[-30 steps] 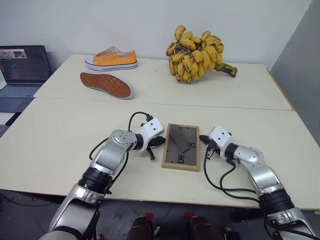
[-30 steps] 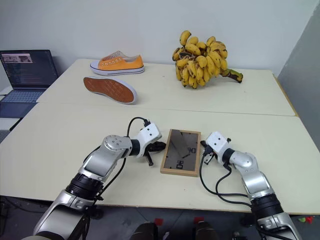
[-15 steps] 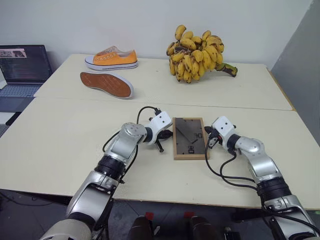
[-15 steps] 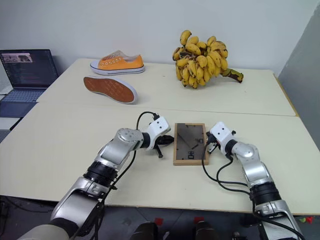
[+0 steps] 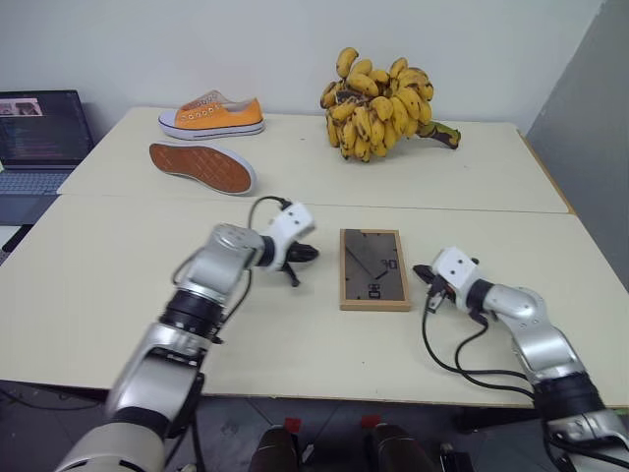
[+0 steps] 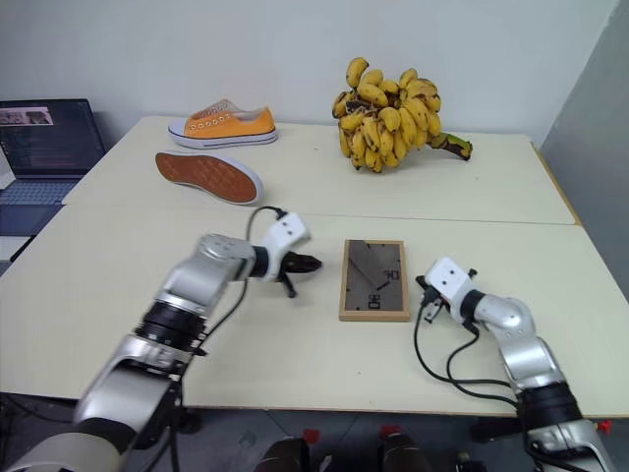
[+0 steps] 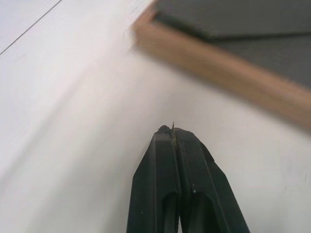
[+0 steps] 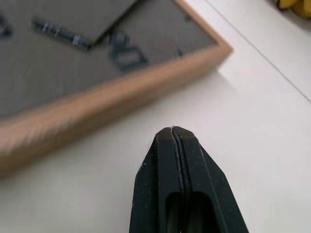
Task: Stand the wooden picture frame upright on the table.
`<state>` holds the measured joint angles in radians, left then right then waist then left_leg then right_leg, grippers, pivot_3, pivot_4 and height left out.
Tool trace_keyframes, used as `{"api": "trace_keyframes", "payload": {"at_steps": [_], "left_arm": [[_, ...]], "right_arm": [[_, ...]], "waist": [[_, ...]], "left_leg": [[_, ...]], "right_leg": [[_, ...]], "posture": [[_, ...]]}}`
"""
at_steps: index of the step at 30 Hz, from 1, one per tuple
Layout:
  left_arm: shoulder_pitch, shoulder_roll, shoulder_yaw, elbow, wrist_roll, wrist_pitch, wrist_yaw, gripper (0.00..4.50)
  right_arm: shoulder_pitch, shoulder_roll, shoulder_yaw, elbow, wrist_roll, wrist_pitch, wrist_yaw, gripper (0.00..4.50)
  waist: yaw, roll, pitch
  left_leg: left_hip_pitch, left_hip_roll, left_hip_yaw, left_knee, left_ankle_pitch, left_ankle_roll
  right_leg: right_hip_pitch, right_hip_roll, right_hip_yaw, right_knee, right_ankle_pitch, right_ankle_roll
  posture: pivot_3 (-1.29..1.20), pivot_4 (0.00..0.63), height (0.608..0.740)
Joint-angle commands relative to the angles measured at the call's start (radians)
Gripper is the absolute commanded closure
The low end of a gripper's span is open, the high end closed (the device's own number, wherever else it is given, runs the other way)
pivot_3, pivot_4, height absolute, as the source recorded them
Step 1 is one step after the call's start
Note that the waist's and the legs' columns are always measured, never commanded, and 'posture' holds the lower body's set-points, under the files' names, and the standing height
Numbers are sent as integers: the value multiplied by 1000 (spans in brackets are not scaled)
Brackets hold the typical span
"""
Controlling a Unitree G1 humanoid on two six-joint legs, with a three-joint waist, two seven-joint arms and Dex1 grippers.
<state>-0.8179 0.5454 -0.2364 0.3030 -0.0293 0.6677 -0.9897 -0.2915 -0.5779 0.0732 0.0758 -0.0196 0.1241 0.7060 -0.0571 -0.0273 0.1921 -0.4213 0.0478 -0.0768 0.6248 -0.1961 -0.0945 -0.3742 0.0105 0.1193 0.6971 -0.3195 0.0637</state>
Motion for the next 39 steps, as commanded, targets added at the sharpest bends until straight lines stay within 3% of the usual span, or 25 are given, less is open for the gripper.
{"api": "trace_keyframes", "payload": {"at_steps": [1,6,9,15,24,28,34,39], "left_arm": [[-44,7,50,-104,-97,245,-35,4463],[-125,-19,138,-119,-243,647,-6,4463],[-136,-35,206,-106,-306,800,29,4463],[-94,-82,279,-135,-360,941,149,4463],[17,-149,301,-220,-563,947,349,4463],[7,-187,341,-207,-641,947,440,3411],[-17,-152,323,-151,-730,947,519,1979],[-114,-162,387,-42,-662,945,562,848]], "right_arm": [[28,-35,-43,-91,30,16,17,4500],[66,-63,-55,-114,36,26,28,4500],[74,-64,-58,-115,40,28,25,4500],[73,-54,-48,-113,42,34,12,4500],[69,-37,-30,-107,38,37,-3,4500],[75,-28,-21,-120,36,44,-7,4500],[85,-30,-24,-132,40,49,-9,4500],[93,-33,-28,-137,41,54,-13,4500]], "waist": [[1,0,0],[1,0,0],[-1,0,0],[-4,0,0],[1,0,0],[1,0,0],[1,0,0],[1,0,0]], "left_leg": [[0,0,0,1,0,0],[-1,0,-1,1,0,0],[-1,0,-2,1,0,0],[0,0,-2,1,0,0],[0,0,-2,1,0,0],[0,0,-2,1,0,0],[0,0,-2,1,0,0],[0,-1,-2,1,0,0]], "right_leg": [[0,0,0,0,0,0],[0,0,-2,0,-2,3],[0,0,-2,0,-2,3],[0,0,-2,0,-1,1],[1,-1,-2,0,0,0],[1,-1,-2,0,0,0],[1,-1,-1,0,0,0],[1,-1,-2,0,0,0]], "posture": [[0,150,740],[0,150,740],[0,150,740],[0,150,740],[0,150,740],[0,150,740],[0,150,740],[0,150,740]]}}
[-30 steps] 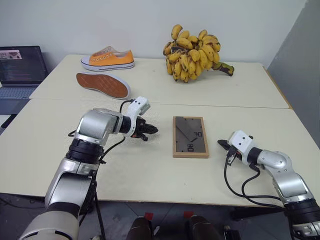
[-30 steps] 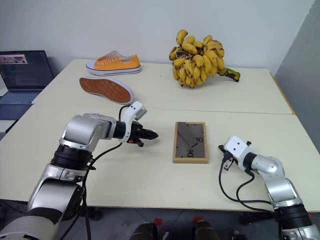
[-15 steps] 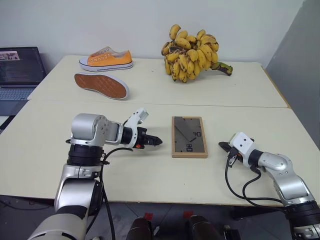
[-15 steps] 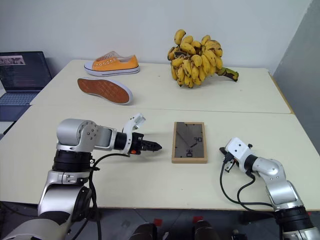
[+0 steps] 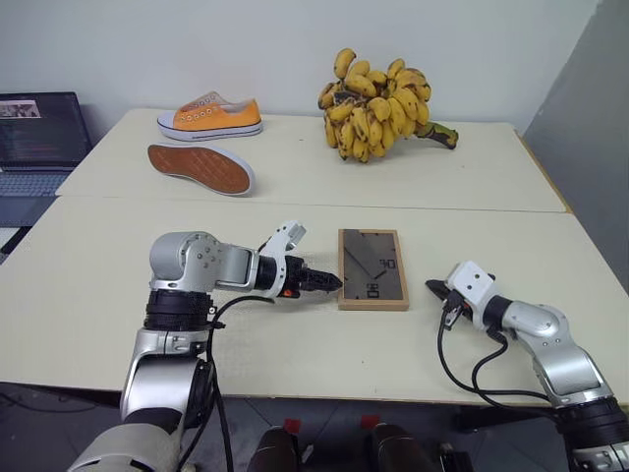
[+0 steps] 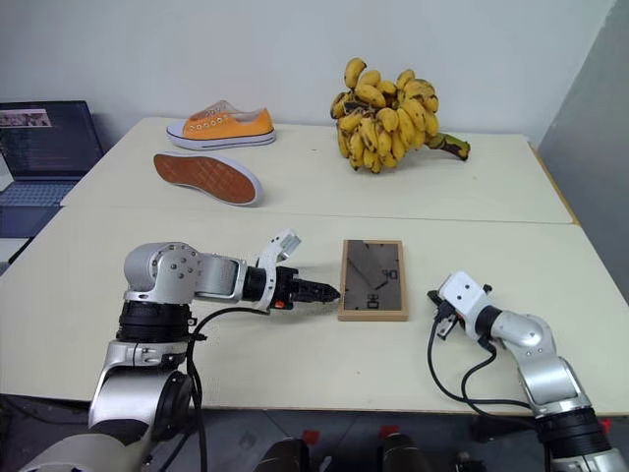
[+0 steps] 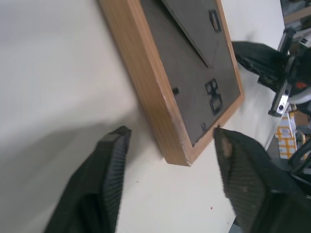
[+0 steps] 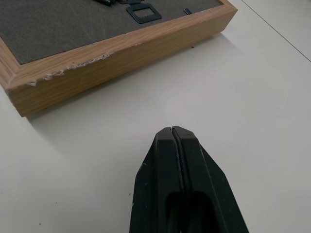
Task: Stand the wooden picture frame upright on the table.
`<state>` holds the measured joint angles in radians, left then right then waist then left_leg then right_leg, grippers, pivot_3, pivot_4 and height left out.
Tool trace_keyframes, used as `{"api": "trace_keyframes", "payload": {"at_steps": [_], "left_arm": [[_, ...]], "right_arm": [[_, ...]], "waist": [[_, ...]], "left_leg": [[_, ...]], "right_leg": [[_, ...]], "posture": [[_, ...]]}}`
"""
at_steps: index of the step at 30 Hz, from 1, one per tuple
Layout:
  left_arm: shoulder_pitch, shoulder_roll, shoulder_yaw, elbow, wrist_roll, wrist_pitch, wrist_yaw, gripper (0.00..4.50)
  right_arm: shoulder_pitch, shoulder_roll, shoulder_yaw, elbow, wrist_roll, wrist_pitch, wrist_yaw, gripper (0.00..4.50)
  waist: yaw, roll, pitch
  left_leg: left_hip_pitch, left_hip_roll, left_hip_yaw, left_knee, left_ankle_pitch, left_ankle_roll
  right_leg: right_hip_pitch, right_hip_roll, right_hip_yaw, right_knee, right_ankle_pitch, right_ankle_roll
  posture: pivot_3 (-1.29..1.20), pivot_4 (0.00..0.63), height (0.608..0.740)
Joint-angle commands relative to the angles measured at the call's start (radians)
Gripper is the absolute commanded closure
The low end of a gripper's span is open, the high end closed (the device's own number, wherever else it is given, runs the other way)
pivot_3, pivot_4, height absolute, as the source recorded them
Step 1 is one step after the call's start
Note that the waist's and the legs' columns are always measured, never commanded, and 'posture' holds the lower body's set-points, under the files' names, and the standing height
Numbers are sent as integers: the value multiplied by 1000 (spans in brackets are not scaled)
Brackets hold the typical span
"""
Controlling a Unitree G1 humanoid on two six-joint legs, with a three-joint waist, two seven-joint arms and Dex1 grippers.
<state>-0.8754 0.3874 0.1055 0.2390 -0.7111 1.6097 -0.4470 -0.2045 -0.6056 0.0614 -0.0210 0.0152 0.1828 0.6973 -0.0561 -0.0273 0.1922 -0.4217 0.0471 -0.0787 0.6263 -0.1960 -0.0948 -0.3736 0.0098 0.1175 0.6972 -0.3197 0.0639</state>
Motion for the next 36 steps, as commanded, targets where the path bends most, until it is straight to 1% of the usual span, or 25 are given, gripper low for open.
{"api": "trace_keyframes", "payload": {"at_steps": [1,7,13,18,24,36], "left_arm": [[-60,-8,42,27,19,4,24,848],[-17,-28,7,17,-57,5,80,848],[10,-54,29,46,-148,5,205,848],[-1,-81,73,68,-157,5,284,848],[-13,-97,98,78,-180,5,333,848],[-22,-127,135,86,-205,5,381,848]], "right_arm": [[6,-4,-15,-41,6,-3,-6,4500],[10,5,-5,-45,-2,-1,-17,4500],[25,27,23,-60,-26,13,-37,4500],[14,74,62,-107,-29,52,-44,4500],[-26,131,97,-153,-27,107,-60,4500],[-102,199,131,-126,-38,140,-98,4500]], "waist": [[0,0,0],[0,0,0],[1,0,0],[0,0,0],[0,0,0],[0,0,0]], "left_leg": [[0,0,0,0,0,0],[0,0,0,0,0,0],[0,0,0,0,0,0],[0,0,0,0,0,0],[1,0,0,0,0,0],[1,0,0,0,0,0]], "right_leg": [[0,0,0,0,0,0],[0,0,0,0,0,0],[0,0,0,0,0,0],[0,0,0,0,0,0],[0,0,0,0,0,0],[0,0,0,0,0,0]], "posture": [[0,150,740],[0,150,740],[0,150,740],[0,150,740],[0,150,740],[0,150,740]]}}
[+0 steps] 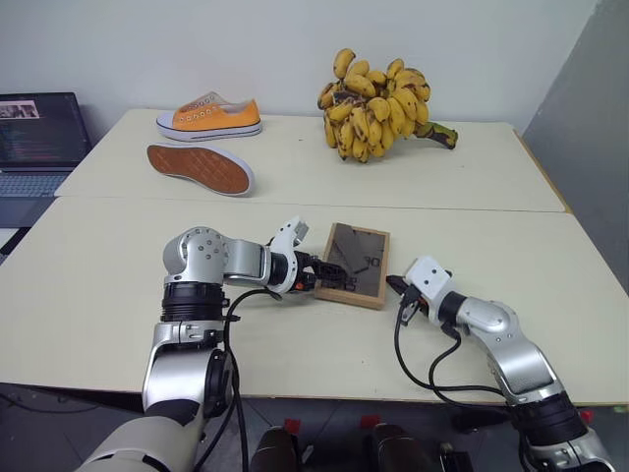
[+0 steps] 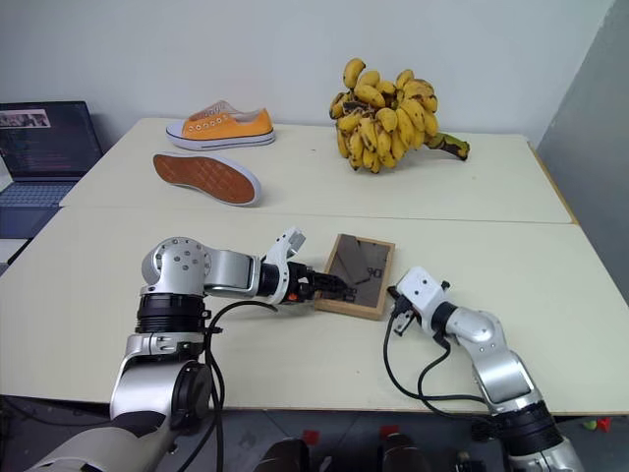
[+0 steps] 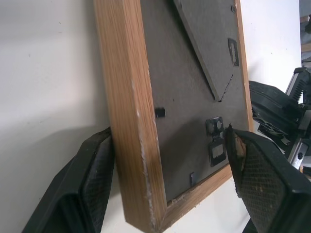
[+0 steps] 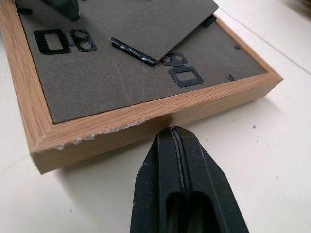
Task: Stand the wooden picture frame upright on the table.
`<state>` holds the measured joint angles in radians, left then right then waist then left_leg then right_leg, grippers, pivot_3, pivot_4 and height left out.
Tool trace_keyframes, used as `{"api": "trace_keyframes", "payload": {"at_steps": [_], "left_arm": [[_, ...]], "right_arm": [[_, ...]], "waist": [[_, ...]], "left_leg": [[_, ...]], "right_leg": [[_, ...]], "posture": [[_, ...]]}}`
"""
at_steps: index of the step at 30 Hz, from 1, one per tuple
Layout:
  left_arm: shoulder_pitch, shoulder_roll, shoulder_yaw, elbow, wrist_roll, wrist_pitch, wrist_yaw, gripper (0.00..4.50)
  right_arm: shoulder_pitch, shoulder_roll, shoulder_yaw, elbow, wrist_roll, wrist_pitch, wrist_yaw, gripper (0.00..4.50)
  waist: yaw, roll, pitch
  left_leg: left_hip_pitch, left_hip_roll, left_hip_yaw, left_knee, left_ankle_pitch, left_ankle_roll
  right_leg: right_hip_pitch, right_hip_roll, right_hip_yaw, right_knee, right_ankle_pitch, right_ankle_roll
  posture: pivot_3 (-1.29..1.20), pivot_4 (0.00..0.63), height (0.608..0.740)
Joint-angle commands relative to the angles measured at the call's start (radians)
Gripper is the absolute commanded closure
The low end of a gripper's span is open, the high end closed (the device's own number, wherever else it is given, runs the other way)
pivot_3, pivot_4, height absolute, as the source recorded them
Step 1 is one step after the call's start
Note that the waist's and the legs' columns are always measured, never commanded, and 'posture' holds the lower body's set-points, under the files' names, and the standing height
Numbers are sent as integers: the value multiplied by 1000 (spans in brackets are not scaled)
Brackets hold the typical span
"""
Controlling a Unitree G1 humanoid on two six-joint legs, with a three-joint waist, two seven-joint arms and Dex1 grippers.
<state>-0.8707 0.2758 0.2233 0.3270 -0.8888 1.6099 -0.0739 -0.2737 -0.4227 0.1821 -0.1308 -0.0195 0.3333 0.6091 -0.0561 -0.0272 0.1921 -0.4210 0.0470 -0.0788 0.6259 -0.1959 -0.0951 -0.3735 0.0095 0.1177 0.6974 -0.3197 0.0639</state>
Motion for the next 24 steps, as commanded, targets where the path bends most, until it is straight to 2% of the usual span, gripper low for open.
{"api": "trace_keyframes", "payload": {"at_steps": [1,12,24], "left_arm": [[-29,-19,23,2,-31,5,12,848],[-49,-29,78,29,-70,5,29,848],[-74,-69,147,46,-95,5,52,3146]], "right_arm": [[-40,22,12,-8,-4,-12,-14,4500],[-43,39,12,32,-12,-36,-28,4500],[-51,46,6,48,-13,-43,-30,4500]], "waist": [[0,0,0],[0,0,0],[0,0,0]], "left_leg": [[0,0,0,0,0,0],[0,0,0,0,0,0],[-1,0,0,0,0,0]], "right_leg": [[0,0,0,0,0,0],[0,0,0,0,0,0],[0,0,0,0,0,0]], "posture": [[0,150,740],[0,150,740],[0,150,740]]}}
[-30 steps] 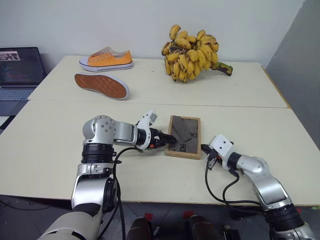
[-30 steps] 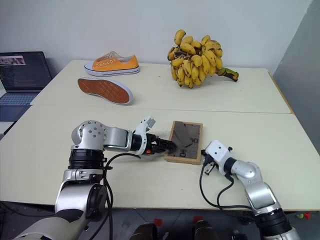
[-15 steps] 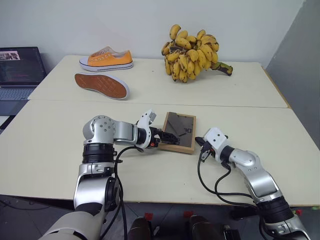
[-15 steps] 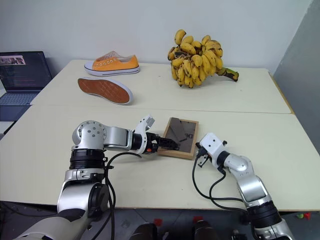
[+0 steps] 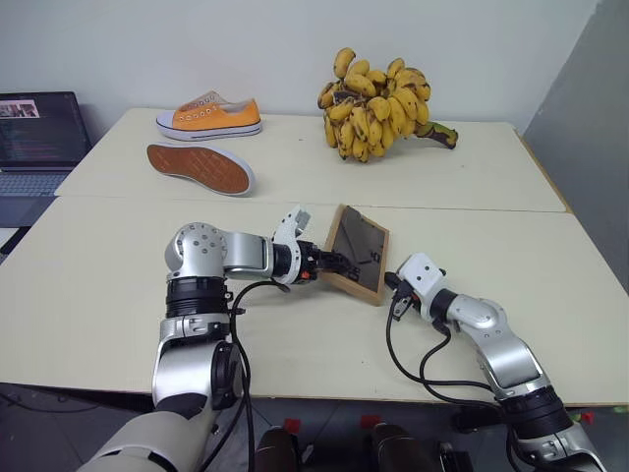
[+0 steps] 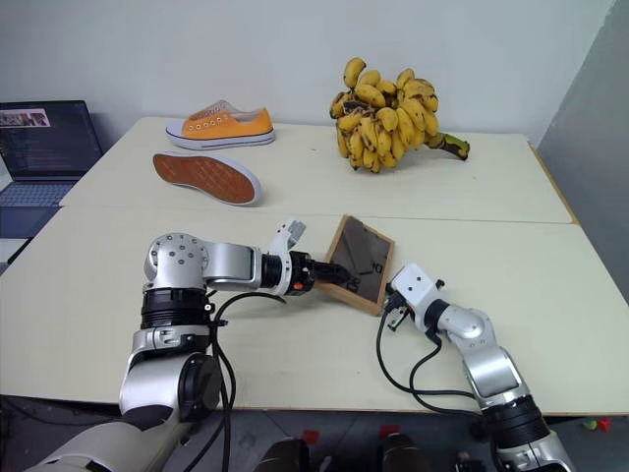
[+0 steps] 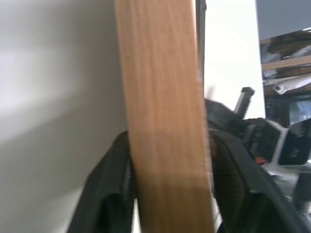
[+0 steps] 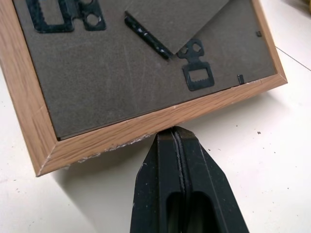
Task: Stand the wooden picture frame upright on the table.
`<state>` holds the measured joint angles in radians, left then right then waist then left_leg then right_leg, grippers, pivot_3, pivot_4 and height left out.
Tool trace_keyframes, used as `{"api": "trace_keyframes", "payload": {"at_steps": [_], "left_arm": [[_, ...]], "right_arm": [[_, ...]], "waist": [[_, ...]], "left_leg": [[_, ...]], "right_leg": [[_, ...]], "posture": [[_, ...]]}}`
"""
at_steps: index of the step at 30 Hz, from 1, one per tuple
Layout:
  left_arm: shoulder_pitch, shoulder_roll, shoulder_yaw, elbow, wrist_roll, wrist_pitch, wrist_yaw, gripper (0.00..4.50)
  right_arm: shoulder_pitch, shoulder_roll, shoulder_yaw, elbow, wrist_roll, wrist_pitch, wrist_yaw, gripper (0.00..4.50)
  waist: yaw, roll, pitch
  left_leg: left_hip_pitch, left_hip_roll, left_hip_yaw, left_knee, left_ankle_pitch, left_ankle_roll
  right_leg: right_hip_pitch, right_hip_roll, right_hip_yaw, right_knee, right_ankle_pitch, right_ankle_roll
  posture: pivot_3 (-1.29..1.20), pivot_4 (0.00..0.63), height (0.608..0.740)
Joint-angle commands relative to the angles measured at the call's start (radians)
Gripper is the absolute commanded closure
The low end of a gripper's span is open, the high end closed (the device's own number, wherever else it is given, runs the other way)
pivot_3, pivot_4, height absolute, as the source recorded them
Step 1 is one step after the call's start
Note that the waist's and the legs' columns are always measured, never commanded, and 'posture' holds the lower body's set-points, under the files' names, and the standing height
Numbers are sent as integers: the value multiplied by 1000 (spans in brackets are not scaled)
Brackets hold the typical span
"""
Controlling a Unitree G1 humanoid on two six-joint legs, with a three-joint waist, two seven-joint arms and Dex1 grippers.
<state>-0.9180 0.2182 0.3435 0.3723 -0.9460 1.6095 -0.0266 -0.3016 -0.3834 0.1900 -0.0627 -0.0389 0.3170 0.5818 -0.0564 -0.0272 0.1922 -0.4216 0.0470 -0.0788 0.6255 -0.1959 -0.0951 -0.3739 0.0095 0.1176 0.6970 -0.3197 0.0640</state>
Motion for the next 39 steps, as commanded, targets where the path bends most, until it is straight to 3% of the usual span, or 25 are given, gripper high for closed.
{"api": "trace_keyframes", "payload": {"at_steps": [1,12,23,32,39], "left_arm": [[-29,-15,35,2,-37,5,6,3216],[-29,-7,19,-51,-5,-11,-60,3216],[-95,101,-88,3,140,-440,-410,3216],[-100,92,-100,-85,121,-506,-555,3216],[-103,65,-106,-136,109,-476,-565,3216]], "right_arm": [[-23,7,-3,-19,6,-27,-3,4500],[-8,-24,-39,-21,8,-37,-10,4500],[10,-166,-229,-153,77,29,13,4500],[-210,-206,-363,-362,268,310,-4,4500],[-435,-128,-346,-418,379,491,-94,3171]], "waist": [[0,0,0],[0,0,0],[2,0,0],[-1,1,1],[2,1,1]], "left_leg": [[0,0,0,0,0,0],[0,0,0,0,0,0],[-1,0,0,-1,0,0],[-4,0,0,-1,0,0],[-7,0,0,-1,0,0]], "right_leg": [[0,0,0,0,0,0],[0,0,0,0,0,0],[-1,0,0,-1,0,0],[-3,0,0,-2,0,0],[-5,0,-1,-2,0,0]], "posture": [[0,150,740],[0,150,740],[0,150,740],[0,150,740],[0,150,740]]}}
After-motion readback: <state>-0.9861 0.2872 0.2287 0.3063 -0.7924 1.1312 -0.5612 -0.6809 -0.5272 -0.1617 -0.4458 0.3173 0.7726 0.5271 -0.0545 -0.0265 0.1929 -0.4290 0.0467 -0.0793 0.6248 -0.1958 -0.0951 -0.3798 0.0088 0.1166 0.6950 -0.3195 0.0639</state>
